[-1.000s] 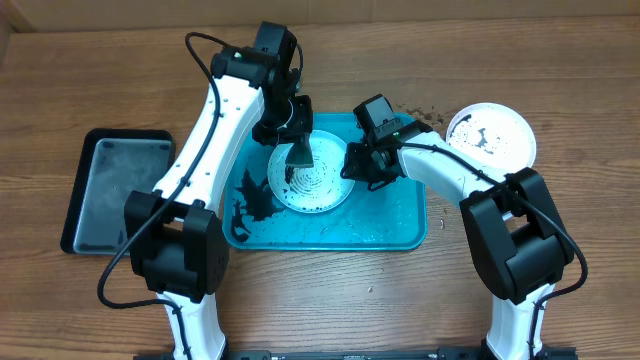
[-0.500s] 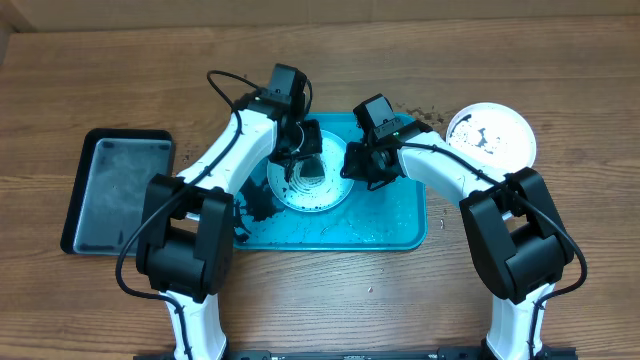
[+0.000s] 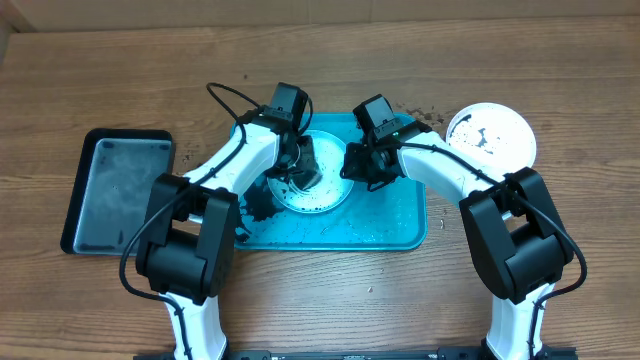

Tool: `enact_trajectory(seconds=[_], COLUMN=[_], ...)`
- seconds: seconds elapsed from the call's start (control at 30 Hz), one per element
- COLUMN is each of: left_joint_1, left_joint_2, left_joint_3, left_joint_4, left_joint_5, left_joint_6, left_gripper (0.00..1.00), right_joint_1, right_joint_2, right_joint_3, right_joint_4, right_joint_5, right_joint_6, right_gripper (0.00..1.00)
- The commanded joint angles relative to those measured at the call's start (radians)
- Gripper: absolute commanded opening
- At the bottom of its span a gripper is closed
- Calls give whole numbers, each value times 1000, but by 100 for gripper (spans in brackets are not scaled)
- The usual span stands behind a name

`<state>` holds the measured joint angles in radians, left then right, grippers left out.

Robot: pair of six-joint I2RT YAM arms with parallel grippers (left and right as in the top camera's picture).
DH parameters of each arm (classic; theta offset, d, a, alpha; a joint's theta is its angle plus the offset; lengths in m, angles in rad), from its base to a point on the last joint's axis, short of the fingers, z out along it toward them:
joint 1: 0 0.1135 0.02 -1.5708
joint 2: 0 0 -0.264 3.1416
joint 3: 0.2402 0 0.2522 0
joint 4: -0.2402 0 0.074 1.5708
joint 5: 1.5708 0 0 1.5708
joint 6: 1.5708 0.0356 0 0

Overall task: Clean dirty plates on tray and stack at the side
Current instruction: 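Scrub the light-blue plate with the sponge while the right gripper holds it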

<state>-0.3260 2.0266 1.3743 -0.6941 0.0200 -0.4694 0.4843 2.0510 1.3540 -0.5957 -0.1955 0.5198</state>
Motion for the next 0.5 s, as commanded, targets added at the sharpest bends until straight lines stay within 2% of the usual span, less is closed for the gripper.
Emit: enact_trajectory(seconds=[0.0, 0.1, 0.23, 0.3, 0.33, 0.4, 0.47], left_joint_1=[36, 53, 56, 55, 55, 54, 40], left_joint_2=[14, 13, 13, 13, 13, 13, 14], left_joint_3=[-12, 38, 153, 218, 245, 253, 227], left_joint_4=[-69, -122, -198, -221, -217, -189, -140], left_joint_5=[-283, -315, -275, -163, -40, 160, 290], left_joint_6=[-2, 3, 6, 28, 55, 66, 64], left_gripper=[4, 4, 4, 4, 4, 4, 4], right_joint_1=[-2, -2, -2, -2, -2, -2, -2], right_joint_2=[26, 26, 26, 26, 26, 26, 26], right_joint_3=[1, 1, 1, 1, 1, 1, 1], right_joint_4=[-15, -14, -16, -16, -15, -15, -15], right_joint_5=[11, 11, 11, 11, 11, 11, 11], right_joint_6=[4, 4, 4, 4, 4, 4, 4], right_gripper=[4, 4, 4, 4, 4, 4, 4])
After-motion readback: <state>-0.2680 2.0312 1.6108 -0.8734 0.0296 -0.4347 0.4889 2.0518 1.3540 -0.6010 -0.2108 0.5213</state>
